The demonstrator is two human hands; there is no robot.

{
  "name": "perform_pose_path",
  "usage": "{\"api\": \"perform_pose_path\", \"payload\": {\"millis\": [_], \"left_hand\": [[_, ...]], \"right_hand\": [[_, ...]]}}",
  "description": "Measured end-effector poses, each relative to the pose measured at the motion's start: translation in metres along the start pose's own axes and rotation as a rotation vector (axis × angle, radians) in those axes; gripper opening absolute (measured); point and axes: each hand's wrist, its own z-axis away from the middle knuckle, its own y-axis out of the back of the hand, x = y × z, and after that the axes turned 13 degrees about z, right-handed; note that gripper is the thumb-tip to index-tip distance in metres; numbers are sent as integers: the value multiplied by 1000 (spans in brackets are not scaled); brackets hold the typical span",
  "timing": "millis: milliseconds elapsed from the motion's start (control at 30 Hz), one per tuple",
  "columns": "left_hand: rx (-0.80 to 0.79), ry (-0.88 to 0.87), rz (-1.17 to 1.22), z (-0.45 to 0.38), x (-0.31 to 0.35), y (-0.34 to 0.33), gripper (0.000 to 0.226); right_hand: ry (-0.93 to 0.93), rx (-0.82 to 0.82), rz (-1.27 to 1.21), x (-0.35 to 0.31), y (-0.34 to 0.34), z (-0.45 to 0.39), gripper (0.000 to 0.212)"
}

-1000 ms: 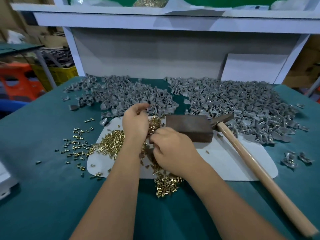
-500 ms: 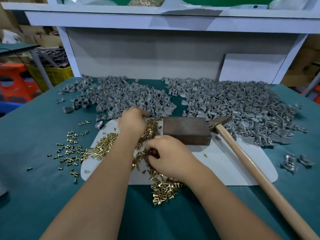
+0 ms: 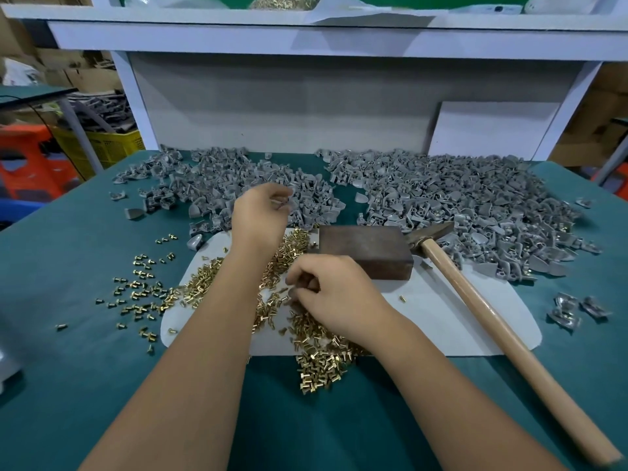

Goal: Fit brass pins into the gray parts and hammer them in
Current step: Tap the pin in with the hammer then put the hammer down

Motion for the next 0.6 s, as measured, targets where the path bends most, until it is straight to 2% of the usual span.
{"api": "perform_pose_path", "payload": {"millis": [100, 233, 433, 600], "left_hand": [[-75, 17, 141, 10, 15, -3, 25], [-198, 14, 275, 27, 29, -13, 33], [-398, -29, 324, 51, 35, -38, 36], [-420, -67, 264, 60, 26, -46, 34]], "right_hand": [[-36, 220, -44, 4, 6, 0, 15], [-191, 504, -127, 20, 20, -1, 23], [-399, 630, -242, 51, 33, -4, 26], [-458, 622, -231, 65, 36, -2, 16]]}}
